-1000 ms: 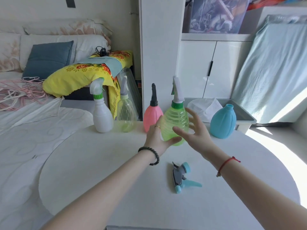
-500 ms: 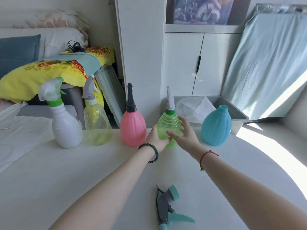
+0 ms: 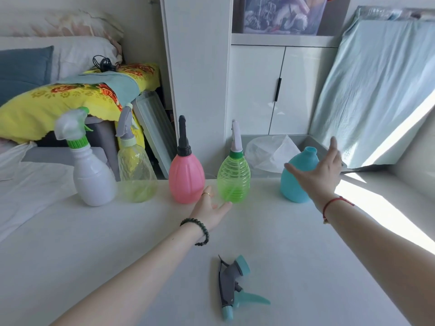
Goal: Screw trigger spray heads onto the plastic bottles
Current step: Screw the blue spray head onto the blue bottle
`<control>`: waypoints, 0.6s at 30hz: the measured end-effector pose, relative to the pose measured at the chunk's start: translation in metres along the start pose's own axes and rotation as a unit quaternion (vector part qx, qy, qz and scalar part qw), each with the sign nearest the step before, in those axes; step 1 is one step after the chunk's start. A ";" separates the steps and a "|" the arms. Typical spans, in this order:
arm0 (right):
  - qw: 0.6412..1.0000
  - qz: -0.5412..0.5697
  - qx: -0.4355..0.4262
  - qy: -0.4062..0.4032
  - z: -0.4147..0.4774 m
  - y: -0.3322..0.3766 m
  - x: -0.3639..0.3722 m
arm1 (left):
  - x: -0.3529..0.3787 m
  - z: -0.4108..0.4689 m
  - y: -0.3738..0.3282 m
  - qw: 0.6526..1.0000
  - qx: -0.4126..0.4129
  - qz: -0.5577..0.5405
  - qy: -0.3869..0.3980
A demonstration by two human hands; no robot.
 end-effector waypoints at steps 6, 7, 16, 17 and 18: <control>0.989 0.094 0.083 0.080 -0.008 -0.022 0.011 | -0.006 -0.021 0.001 0.999 0.023 -0.032 0.024; 0.991 0.090 0.069 0.071 -0.011 -0.018 0.008 | -0.008 -0.025 0.002 0.998 0.031 -0.040 0.035; 0.937 0.224 -0.208 0.170 -0.095 0.115 -0.016 | -0.019 -0.083 -0.001 0.985 0.156 -0.070 0.013; 0.921 0.240 -0.221 0.211 -0.107 0.128 -0.014 | -0.022 -0.089 -0.002 0.982 0.174 -0.080 0.012; 0.909 0.249 -0.229 0.243 -0.118 0.139 -0.011 | -0.027 -0.093 -0.002 0.975 0.190 -0.109 0.030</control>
Point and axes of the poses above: each hand's wrist, its own z-axis towards the middle knuckle, its own x-axis out of the palm, y = z × x, the point moved 3 cm from there along z, towards the middle knuckle, and after that the axes turned 14 degrees about -x, right-handed, at the moved point
